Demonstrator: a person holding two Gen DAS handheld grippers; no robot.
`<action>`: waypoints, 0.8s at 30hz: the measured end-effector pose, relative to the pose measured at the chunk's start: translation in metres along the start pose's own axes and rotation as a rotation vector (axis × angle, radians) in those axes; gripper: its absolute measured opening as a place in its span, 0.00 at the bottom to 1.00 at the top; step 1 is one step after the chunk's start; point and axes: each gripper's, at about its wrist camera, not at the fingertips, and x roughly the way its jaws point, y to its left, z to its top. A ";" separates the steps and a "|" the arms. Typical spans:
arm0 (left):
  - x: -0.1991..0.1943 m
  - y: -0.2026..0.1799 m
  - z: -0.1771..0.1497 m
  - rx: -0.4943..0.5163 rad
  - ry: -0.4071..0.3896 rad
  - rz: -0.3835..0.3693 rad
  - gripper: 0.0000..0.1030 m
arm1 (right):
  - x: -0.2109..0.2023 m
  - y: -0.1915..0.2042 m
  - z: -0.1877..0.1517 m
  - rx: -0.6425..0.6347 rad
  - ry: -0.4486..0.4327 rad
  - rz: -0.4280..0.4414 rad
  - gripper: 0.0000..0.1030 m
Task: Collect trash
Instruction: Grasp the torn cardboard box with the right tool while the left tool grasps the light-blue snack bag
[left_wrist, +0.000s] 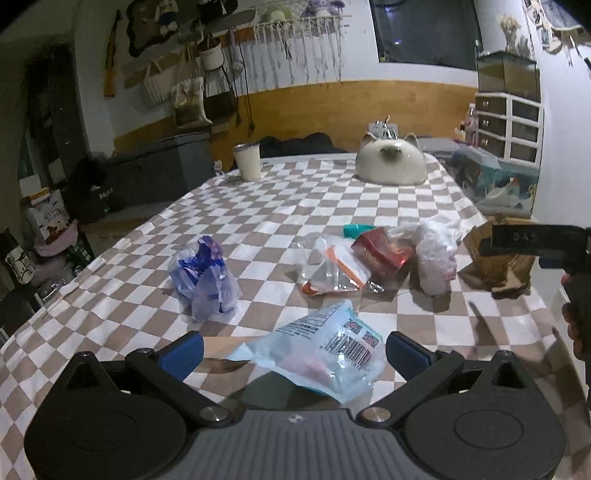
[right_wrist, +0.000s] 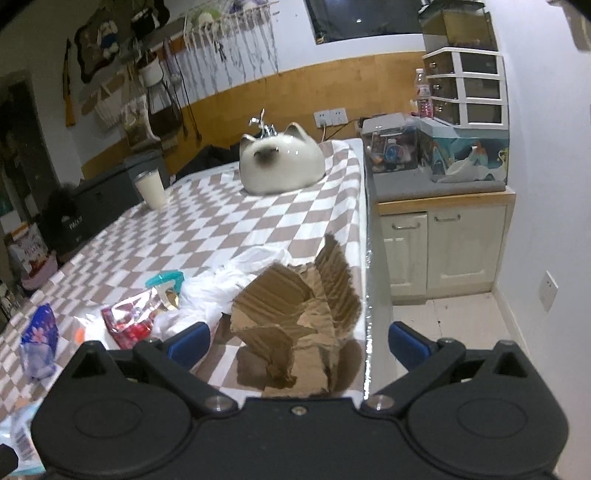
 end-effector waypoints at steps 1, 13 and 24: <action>0.003 0.000 0.000 -0.004 0.008 -0.008 1.00 | 0.004 0.003 0.000 -0.011 0.004 -0.003 1.00; 0.030 0.001 -0.003 -0.061 0.024 -0.008 0.89 | 0.040 0.008 0.010 -0.068 0.078 -0.027 0.80; 0.014 0.000 -0.006 -0.089 -0.019 -0.059 0.57 | -0.013 0.005 -0.001 -0.145 0.032 0.062 0.53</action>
